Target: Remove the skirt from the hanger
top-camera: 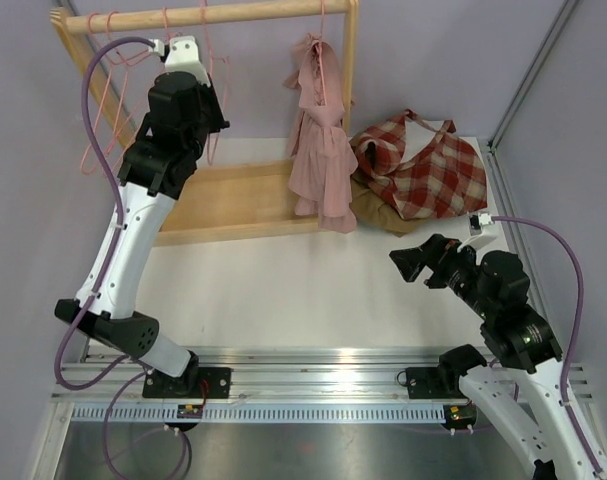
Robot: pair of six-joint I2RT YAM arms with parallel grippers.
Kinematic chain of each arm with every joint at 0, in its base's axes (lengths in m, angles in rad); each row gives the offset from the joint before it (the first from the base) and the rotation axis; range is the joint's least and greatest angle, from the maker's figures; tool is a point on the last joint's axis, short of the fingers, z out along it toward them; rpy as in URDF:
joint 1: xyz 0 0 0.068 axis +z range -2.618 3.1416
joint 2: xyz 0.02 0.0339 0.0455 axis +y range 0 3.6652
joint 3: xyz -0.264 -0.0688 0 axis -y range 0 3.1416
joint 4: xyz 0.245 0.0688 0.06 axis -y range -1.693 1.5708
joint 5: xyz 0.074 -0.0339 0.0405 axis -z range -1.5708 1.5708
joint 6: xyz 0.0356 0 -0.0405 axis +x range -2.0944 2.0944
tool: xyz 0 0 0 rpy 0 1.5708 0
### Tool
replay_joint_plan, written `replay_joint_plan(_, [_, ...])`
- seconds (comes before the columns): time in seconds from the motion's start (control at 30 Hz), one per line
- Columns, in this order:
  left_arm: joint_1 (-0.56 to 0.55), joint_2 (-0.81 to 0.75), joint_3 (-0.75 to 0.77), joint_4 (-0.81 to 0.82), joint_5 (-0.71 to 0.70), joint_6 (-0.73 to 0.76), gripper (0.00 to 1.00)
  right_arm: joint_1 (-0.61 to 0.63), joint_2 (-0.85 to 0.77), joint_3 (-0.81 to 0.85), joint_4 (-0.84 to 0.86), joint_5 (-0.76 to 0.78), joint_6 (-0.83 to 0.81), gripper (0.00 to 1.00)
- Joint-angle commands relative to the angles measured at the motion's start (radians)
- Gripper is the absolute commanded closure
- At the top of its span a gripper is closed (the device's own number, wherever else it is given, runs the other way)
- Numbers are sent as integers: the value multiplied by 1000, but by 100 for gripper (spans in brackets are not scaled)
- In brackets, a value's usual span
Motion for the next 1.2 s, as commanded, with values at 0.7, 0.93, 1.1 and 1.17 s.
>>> replay_joint_plan(0.7, [-124,-21,60,122,313,-105,12,7,-10,49,-86,3,-39,0])
replay_joint_plan(0.93, [-183,178,249,145,343,-137,22,6,-27,69,-121,17,-38,0])
replay_joint_plan(1.1, [-187,258,266,208,368,-162,21,4,-36,90,-141,20,-42,0])
replay_joint_plan(1.17, [-189,290,274,225,371,-180,21,6,-36,93,-148,20,-45,1])
